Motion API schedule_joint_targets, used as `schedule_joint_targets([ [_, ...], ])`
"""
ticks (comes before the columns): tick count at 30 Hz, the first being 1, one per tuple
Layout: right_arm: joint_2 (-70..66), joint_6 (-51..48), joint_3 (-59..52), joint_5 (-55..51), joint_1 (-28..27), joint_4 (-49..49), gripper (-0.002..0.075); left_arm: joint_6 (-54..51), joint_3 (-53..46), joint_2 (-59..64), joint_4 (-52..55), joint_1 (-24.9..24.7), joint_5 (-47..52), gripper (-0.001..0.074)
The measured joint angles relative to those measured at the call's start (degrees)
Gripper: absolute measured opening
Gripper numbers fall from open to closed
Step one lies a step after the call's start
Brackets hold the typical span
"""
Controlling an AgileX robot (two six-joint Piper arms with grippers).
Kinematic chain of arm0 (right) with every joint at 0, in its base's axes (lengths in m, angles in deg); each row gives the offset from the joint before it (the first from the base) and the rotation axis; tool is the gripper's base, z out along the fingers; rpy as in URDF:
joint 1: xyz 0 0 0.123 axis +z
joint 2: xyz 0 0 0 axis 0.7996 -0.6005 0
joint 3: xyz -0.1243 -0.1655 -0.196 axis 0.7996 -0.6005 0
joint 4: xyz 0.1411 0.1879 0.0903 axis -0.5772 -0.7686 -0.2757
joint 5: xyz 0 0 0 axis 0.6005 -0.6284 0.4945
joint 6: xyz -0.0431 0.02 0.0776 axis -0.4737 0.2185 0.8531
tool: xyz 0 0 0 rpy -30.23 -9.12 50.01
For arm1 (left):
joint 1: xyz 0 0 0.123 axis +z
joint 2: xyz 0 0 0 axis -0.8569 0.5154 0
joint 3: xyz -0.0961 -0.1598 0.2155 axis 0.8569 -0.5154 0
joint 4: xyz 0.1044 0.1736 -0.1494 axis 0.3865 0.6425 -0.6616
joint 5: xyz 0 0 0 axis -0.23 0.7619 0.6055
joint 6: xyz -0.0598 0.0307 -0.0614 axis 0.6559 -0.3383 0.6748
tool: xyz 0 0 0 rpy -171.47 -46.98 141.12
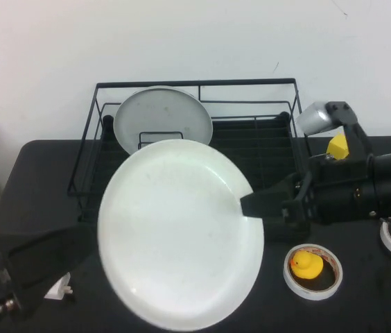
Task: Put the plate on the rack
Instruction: Hand over the plate
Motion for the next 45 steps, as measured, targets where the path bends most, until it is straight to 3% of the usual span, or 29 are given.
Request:
schedule_joint_targets([
  [12,1.64,0.92,0.0,0.1,8.8,-1.65,0.001,-6.17,0.0,1.73,0.0,0.0,3.05,0.0597],
  [15,1.64,0.82,0.0,0.22,8.8,-3.19,0.001,-8.14,0.0,1.83,1.62,0.0,3.48,0.0511],
  [21,1.64,0.58,0.0,0.26,8.8,-4.67,0.001,-9.1,0.0,1.97,8.7,0.0,5.41,0.0122],
  [31,1.72,-6.74,0.0,-2.48,8.68,-8.72,0.0025,-9.58,0.09,2.16,11.63,0.0,5.18,0.0102],
  [35,1.72,-9.45,-0.11,-5.06,8.21,-12.71,0.0115,-10.33,0.22,2.16,12.48,0.19,4.65,0.0092],
  [42,1.72,-9.72,-0.11,-8.88,8.21,-15.08,0.0402,-11.96,0.22,2.16,11.96,0.19,5.44,0.0091],
  [45,1.72,-9.61,-0.11,-11.22,8.32,-15.34,0.0453,-12.24,0.22,2.16,11.31,0.19,6.66,0.0091],
])
